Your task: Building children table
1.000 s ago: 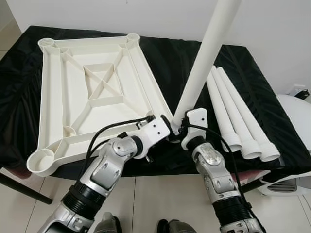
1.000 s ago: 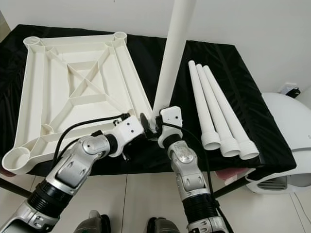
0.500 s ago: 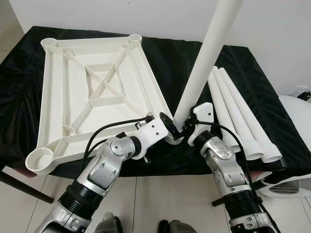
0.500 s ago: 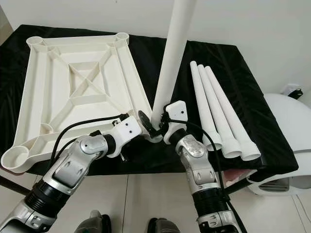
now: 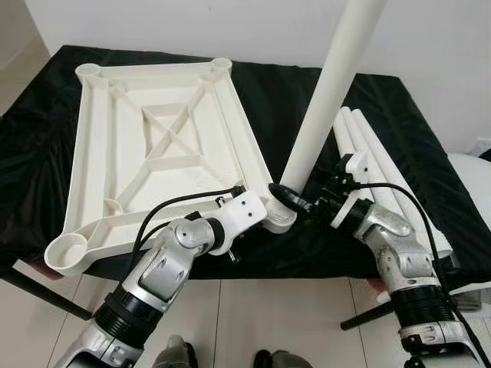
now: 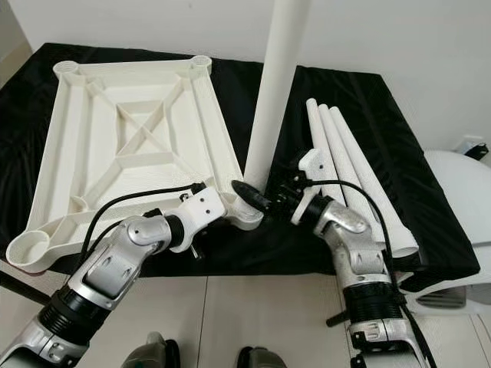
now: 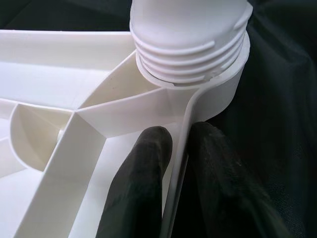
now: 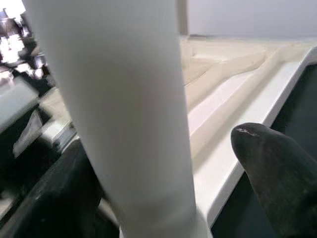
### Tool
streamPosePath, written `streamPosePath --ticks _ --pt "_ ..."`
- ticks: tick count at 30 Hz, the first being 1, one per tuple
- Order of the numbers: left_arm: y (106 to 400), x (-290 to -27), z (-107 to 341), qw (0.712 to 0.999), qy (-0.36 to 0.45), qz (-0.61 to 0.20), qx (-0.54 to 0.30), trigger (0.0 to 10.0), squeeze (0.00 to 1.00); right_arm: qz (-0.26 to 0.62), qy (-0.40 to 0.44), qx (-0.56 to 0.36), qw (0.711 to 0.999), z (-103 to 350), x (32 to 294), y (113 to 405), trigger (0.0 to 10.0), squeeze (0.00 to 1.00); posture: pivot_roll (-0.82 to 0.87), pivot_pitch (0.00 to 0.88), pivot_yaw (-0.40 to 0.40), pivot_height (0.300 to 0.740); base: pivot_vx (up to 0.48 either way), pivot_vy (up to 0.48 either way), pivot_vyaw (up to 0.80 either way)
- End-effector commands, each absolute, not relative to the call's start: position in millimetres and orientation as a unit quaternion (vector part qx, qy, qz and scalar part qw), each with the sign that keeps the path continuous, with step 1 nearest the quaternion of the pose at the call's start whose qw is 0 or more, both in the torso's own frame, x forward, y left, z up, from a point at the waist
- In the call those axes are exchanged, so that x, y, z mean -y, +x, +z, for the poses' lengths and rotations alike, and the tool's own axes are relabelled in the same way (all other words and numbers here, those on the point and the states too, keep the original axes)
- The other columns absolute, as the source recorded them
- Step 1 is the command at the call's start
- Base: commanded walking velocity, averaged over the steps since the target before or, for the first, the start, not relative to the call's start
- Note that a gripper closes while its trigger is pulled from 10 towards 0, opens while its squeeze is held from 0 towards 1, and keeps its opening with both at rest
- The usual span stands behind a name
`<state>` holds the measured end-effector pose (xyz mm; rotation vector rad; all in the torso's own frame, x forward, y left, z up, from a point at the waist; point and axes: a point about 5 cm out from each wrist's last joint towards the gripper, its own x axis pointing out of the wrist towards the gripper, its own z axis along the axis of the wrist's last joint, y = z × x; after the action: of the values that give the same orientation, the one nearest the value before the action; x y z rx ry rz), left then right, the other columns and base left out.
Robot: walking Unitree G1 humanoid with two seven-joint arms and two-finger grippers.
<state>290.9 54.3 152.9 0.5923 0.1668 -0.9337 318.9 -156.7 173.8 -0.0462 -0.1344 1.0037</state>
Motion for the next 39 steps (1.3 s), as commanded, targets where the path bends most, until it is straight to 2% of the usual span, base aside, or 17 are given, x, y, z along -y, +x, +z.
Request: streamPosePath --ticks 1,21,22,23,25,26,39 --pt "289 -48 167 0.842 0.294 -0.451 -0.041 10.0 0.00 0.496 -0.035 0.046 0.866 169 162 322 10.0 0.00 -0.05 0.092 -0.006 0.740 0.000 0.000 0.00" --pt "288 -50 169 0.841 0.298 -0.451 -0.040 10.0 0.00 0.551 -0.048 0.052 0.831 173 150 341 10.0 0.00 -0.03 0.083 -0.007 0.740 0.000 0.000 0.00" --pt "288 -49 169 0.840 0.298 -0.451 -0.040 10.0 0.00 0.553 -0.049 0.051 0.830 173 151 342 4.9 0.00 -0.03 0.082 -0.007 0.740 0.000 0.000 0.00" --pt "288 -49 169 0.840 0.298 -0.452 -0.040 10.0 0.00 0.556 -0.053 0.049 0.828 173 154 342 3.9 0.00 -0.03 0.082 -0.009 0.740 0.000 0.000 0.00" --pt "288 -49 169 0.840 0.298 -0.452 -0.040 10.0 0.00 0.557 -0.056 0.047 0.827 173 155 343 3.9 0.00 -0.03 0.082 -0.010 0.740 0.000 0.000 0.00" --pt "288 -48 169 0.839 0.297 -0.453 -0.040 10.0 0.00 0.561 -0.056 0.044 0.825 173 157 342 0.0 0.00 -0.03 0.082 -0.011 0.740 0.000 0.000 0.00" --pt "285 -45 167 0.840 0.294 -0.454 -0.038 10.0 0.00 0.562 -0.046 0.050 0.825 172 163 335 0.0 0.00 -0.04 0.080 -0.037 0.740 0.000 0.000 0.00"
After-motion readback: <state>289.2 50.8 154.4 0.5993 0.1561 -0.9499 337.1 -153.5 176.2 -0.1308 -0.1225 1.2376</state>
